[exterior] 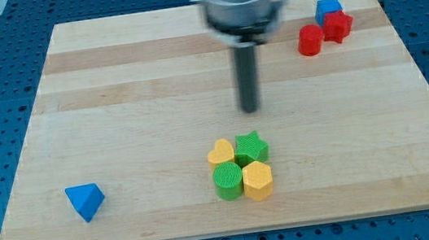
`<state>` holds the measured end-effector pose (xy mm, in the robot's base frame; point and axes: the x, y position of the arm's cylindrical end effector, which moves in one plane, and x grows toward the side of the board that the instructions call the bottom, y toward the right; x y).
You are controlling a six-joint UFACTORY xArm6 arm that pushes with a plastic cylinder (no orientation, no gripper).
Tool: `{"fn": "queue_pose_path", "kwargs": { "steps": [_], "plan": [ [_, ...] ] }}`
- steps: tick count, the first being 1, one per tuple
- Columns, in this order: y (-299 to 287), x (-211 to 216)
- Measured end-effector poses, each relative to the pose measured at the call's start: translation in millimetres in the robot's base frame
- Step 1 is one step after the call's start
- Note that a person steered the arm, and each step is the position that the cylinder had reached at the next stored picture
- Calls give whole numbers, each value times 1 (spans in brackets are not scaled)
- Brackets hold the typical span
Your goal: Place the red circle to the left of the red star
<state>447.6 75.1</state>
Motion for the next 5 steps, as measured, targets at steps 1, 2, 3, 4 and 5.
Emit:
{"fn": "queue_pose_path", "kwargs": {
  "steps": [1,2,3,4,5],
  "plan": [
    [39,0],
    [47,0],
    [99,-1],
    [167,-17],
    [217,-45]
  ]
}}
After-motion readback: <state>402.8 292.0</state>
